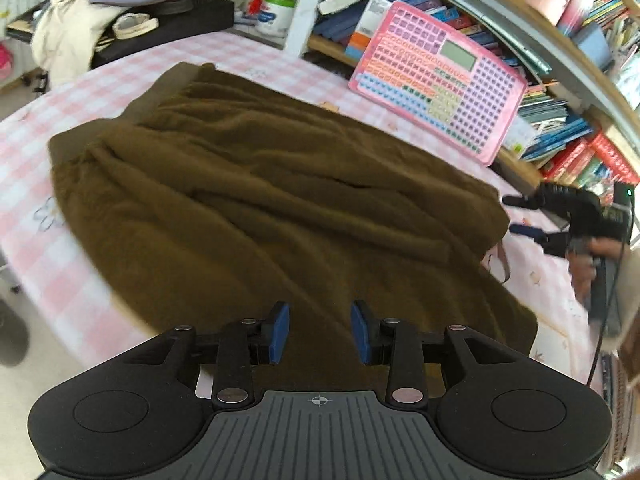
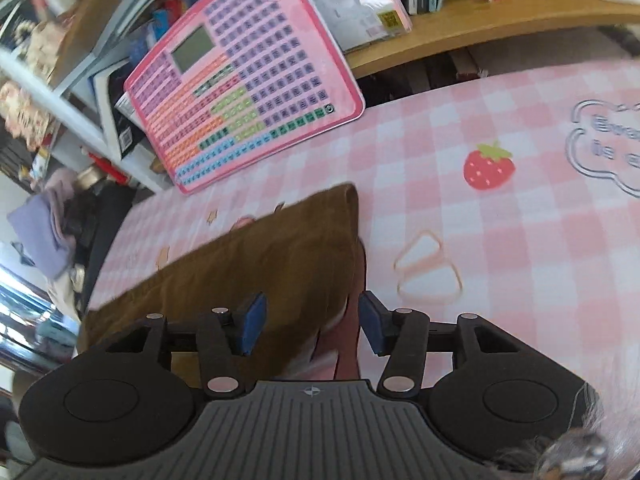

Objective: Fold clothes

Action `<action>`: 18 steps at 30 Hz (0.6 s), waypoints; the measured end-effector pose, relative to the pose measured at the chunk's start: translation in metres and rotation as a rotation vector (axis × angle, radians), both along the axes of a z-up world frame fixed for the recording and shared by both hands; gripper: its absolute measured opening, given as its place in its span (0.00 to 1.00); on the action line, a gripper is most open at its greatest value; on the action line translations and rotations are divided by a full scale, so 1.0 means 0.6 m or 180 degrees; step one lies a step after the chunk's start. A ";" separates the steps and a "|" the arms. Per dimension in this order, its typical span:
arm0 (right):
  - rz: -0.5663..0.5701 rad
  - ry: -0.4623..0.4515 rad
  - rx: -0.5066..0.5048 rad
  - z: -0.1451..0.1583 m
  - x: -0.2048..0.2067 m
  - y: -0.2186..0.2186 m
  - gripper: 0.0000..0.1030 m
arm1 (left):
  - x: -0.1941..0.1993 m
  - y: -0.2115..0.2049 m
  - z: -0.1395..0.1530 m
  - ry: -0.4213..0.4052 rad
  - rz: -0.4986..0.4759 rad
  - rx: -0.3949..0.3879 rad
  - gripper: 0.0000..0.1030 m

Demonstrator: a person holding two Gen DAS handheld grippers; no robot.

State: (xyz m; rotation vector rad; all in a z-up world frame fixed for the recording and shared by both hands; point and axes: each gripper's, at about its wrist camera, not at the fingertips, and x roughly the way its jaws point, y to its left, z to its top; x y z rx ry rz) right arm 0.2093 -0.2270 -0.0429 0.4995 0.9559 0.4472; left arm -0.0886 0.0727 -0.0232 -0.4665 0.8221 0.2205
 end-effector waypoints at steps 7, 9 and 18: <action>0.0142 -0.0066 -0.0083 -0.014 0.058 0.027 0.46 | -0.021 -0.011 0.005 0.0111 0.0220 0.0094 0.33; 0.0221 -0.0126 -0.0204 -0.014 0.066 0.040 0.30 | -0.022 -0.014 0.007 0.0133 0.0253 0.0108 0.33; 0.1012 -0.0831 0.0575 0.130 0.012 0.051 0.08 | -0.013 -0.021 0.013 0.0110 0.0316 0.0135 0.33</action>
